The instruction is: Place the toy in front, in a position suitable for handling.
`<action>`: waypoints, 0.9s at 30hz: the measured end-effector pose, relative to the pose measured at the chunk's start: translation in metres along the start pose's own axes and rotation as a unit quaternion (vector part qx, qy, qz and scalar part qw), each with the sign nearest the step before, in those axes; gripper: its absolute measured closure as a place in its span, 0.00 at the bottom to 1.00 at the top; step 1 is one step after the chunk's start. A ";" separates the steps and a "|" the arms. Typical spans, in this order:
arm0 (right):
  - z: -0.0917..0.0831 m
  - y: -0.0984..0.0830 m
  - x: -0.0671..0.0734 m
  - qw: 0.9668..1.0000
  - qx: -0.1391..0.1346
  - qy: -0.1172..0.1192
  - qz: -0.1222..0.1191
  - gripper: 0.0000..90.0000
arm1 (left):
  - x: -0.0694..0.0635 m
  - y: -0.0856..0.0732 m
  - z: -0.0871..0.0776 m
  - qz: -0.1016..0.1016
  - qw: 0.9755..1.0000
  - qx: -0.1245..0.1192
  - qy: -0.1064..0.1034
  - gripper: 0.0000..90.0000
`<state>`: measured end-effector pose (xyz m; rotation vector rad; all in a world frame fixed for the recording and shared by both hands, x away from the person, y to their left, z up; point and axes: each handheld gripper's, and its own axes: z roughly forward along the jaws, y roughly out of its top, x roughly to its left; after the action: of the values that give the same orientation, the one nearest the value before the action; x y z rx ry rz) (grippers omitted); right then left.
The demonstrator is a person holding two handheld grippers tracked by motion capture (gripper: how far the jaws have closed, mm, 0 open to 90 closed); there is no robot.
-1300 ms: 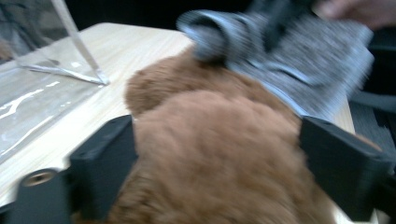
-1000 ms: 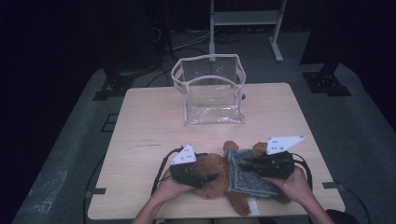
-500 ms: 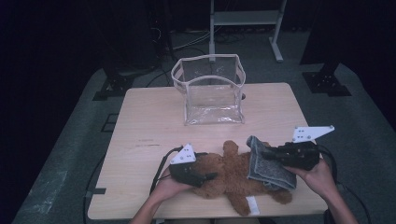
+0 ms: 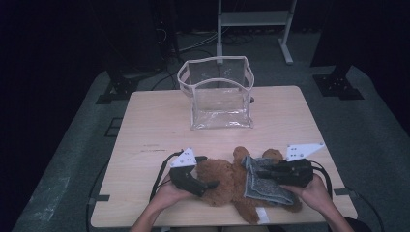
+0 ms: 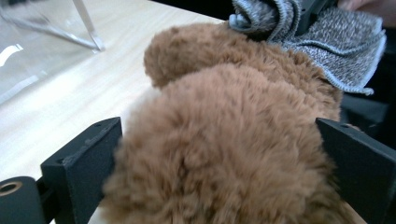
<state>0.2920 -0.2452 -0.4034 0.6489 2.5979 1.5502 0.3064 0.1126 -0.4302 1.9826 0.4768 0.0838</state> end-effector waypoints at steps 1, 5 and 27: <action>0.000 -0.001 0.002 1.000 0.000 0.001 -0.001 0.88 | 0.002 -0.002 0.001 -0.017 1.000 0.004 -0.014 0.02; -0.003 -0.007 0.007 1.000 -0.009 0.004 -0.001 0.88 | 0.008 -0.006 0.011 -0.060 0.995 0.025 -0.077 0.04; 0.015 0.033 -0.053 1.000 -0.009 -0.007 0.021 0.88 | 0.014 0.003 0.004 0.152 0.986 0.007 0.063 0.23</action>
<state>0.3552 -0.2392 -0.3925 0.7164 2.5727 1.5729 0.3215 0.1131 -0.4312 2.0591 0.2529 0.3997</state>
